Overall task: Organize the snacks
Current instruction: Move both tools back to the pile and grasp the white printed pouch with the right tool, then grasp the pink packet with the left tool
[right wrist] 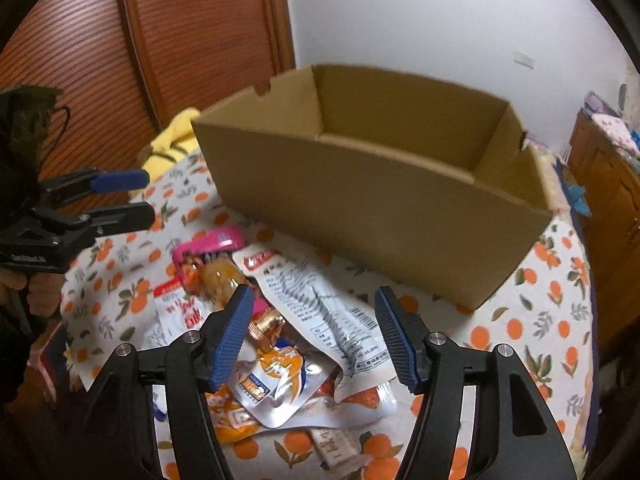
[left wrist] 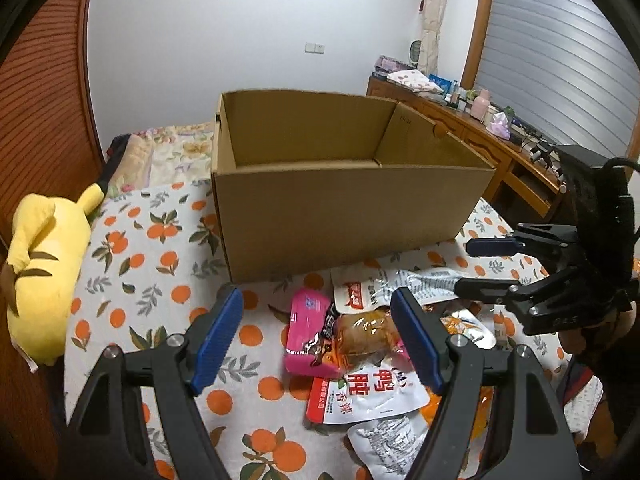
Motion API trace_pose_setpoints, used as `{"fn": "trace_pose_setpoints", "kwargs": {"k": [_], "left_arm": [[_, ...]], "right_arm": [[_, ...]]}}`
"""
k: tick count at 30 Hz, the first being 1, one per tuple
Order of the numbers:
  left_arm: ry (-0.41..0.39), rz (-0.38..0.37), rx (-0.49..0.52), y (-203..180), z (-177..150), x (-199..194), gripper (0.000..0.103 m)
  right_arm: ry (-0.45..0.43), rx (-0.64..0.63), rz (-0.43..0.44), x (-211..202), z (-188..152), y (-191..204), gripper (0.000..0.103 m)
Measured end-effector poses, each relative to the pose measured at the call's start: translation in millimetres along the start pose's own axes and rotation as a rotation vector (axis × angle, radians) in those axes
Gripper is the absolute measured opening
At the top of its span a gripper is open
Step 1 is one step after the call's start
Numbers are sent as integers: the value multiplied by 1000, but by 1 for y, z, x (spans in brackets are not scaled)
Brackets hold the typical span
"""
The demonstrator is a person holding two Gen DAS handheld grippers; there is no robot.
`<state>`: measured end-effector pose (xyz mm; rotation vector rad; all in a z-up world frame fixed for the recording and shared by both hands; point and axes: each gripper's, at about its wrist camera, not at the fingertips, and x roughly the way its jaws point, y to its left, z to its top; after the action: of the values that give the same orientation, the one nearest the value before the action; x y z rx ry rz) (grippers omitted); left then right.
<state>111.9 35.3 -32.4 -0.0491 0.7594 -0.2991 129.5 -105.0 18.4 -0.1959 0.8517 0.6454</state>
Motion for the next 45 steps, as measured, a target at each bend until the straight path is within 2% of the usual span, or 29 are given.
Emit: {"fn": "trace_pose_setpoints", "kwargs": {"k": [11, 22, 28, 36, 38, 41, 45], "left_arm": [[77, -28, -24, 7, -4, 42, 77], [119, -50, -44, 6, -7, 61, 77], [130, -57, -44, 0, -13, 65, 77], [137, -68, -56, -2, -13, 68, 77], [139, -74, -59, -3, -14, 70, 79], [151, -93, -75, -4, -15, 74, 81], [164, -110, -95, -5, -16, 77, 82]], "right_arm": [[132, -41, 37, 43, 0, -13, 65], [178, -19, 121, 60, 7, -23, 75], [222, -20, 158, 64, 4, -25, 76], [245, -46, 160, 61, -2, -23, 67], [244, -46, 171, 58, -3, -23, 57], [242, -62, 162, 53, -7, -23, 51], [223, -56, 146, 46, -12, -26, 49]]}}
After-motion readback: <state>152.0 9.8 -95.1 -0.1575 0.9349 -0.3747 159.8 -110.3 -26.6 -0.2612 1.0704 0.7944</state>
